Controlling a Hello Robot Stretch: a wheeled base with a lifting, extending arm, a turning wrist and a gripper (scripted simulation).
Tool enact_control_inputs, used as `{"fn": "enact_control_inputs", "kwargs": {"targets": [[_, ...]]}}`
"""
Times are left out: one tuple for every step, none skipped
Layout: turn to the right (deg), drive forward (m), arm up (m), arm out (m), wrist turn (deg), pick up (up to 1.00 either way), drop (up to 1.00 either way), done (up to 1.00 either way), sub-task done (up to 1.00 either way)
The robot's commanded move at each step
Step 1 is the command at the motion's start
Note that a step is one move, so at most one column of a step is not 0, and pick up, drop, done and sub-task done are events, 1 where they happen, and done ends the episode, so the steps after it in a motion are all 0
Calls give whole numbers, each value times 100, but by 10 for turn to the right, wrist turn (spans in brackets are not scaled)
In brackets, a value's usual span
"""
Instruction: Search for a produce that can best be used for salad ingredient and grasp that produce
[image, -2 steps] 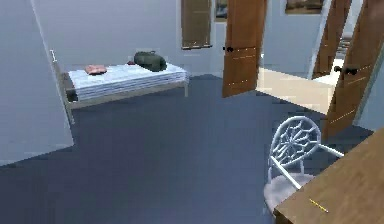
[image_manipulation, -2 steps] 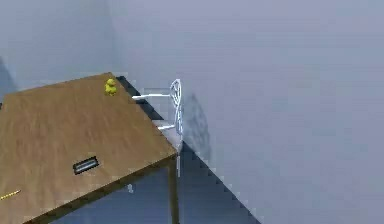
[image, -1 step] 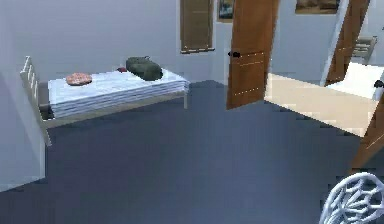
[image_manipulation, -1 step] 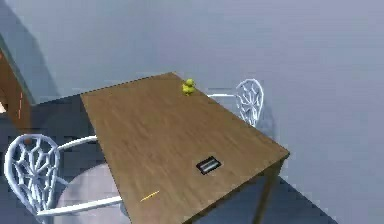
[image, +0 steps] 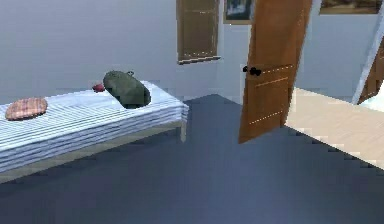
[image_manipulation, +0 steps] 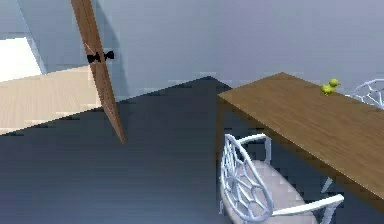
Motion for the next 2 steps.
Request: {"fn": "enact_control_inputs", "kwargs": {"targets": [[-60, 0, 0, 0, 0, 0, 0, 0, 0], [0, 5, 0, 0, 0, 0, 0, 0, 0]]}}
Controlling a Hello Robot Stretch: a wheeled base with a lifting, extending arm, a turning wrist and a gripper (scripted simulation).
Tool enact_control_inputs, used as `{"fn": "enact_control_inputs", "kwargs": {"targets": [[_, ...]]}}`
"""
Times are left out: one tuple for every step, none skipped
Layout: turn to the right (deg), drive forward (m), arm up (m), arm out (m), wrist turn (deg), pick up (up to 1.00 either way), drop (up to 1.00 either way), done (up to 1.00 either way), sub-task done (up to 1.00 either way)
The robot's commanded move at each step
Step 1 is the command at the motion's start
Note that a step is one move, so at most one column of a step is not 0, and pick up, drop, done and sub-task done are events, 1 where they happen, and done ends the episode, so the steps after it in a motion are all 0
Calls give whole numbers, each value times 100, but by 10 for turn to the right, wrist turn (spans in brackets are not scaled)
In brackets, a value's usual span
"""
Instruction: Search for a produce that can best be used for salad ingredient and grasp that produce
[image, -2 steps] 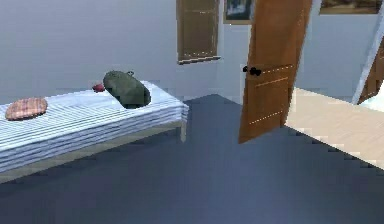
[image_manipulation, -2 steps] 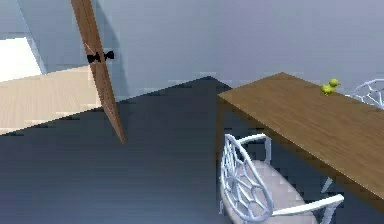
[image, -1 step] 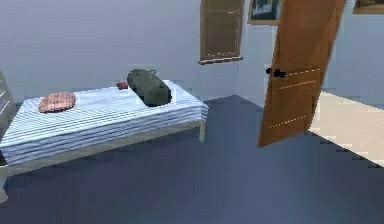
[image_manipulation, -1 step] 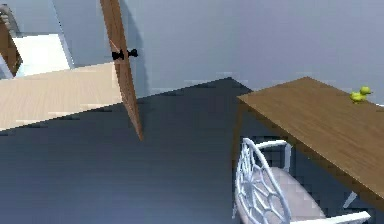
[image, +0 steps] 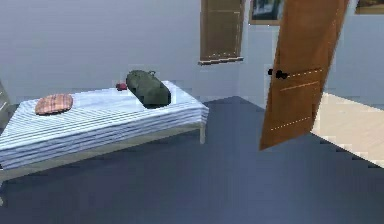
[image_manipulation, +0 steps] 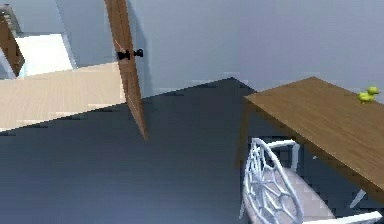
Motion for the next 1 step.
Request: {"fn": "enact_control_inputs", "kwargs": {"targets": [[450, 0, 0, 0, 0, 0, 0, 0, 0]]}}
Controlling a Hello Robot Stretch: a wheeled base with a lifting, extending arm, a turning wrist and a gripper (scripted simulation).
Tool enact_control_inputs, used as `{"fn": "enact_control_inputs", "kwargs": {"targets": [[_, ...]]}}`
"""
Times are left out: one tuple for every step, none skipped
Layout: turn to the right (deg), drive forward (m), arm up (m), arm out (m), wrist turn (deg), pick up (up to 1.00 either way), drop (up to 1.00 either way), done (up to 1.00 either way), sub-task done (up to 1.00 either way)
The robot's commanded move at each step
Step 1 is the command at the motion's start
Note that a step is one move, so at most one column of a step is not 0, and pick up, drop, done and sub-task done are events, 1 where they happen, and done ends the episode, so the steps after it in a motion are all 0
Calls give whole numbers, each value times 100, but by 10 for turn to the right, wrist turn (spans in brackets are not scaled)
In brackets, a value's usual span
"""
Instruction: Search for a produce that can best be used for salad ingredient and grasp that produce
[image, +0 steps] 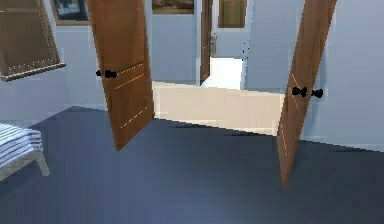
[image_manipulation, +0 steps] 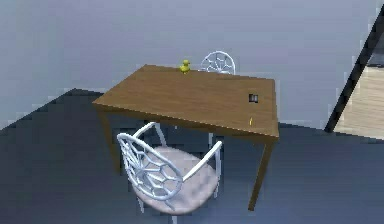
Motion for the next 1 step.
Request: {"fn": "enact_control_inputs", "kwargs": {"targets": [[60, 0, 0, 0, 0, 0, 0, 0, 0]]}}
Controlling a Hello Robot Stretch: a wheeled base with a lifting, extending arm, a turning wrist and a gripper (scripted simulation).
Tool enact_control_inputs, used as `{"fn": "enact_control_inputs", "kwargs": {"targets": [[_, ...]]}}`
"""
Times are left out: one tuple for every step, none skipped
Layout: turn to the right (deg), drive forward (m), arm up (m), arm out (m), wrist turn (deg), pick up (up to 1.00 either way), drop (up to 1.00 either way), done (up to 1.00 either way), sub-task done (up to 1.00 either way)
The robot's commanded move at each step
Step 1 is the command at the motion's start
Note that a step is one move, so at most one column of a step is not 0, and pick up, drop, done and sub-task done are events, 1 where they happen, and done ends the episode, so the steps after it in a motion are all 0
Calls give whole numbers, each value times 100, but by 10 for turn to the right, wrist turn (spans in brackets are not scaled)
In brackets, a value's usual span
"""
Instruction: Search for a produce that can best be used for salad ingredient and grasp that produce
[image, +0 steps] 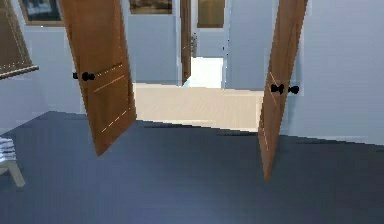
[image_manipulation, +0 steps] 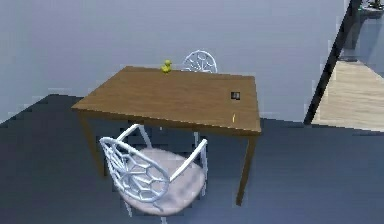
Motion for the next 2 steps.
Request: {"fn": "enact_control_inputs", "kwargs": {"targets": [[30, 0, 0, 0, 0, 0, 0, 0, 0], [0, 100, 0, 0, 0, 0, 0, 0, 0]]}}
